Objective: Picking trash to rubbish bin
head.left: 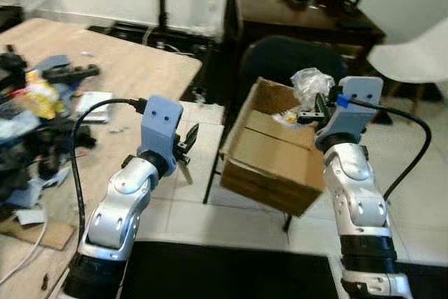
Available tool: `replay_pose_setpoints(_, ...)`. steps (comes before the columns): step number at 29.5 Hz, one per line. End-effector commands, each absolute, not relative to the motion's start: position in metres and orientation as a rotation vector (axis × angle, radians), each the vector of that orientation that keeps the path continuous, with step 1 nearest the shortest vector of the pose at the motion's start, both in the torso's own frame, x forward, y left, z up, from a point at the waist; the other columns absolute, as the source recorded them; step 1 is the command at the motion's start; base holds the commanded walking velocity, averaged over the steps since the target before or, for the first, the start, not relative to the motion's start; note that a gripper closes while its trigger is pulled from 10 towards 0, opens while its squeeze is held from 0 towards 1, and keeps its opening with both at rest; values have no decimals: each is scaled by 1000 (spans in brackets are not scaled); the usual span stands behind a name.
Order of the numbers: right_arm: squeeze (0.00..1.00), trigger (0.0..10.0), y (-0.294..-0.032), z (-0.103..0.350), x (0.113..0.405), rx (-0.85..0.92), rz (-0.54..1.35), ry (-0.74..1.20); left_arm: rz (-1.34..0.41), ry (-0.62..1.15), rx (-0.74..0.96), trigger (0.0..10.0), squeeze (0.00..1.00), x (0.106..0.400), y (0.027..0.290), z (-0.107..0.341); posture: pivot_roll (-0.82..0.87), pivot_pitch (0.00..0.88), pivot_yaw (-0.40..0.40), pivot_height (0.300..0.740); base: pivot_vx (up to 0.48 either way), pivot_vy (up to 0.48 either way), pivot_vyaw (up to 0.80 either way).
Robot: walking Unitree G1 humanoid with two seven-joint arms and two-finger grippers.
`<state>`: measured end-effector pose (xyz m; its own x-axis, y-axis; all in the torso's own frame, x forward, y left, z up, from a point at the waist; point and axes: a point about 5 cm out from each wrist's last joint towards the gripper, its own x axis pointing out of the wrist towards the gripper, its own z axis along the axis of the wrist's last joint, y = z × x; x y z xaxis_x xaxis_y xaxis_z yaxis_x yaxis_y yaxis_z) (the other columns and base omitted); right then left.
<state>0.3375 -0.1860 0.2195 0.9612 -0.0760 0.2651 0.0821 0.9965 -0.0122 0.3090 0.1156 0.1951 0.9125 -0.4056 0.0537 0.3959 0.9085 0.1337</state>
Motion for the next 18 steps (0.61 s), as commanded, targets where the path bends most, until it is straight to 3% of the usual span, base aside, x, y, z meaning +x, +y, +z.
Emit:
replay_pose_setpoints(1,0,10000,-190,215,338,-22,-91,-240,-449,-68,130,10000,0,307,111,193,99,116,-50,740,0,0,-800)
replay_pose_setpoints(6,0,10000,-190,208,338,-3,-80,-201,-435,-70,140,10000,0,307,112,192,99,116,-50,740,0,0,-800)
replay_pose_setpoints(15,0,10000,-186,203,336,-7,-69,-193,-426,-68,102,10000,0,308,110,192,98,115,-39,740,0,0,0)
replay_pose_setpoints(18,0,10000,-187,202,336,-7,-72,-191,-440,-72,96,10000,0,308,108,192,96,114,-38,740,276,0,0)
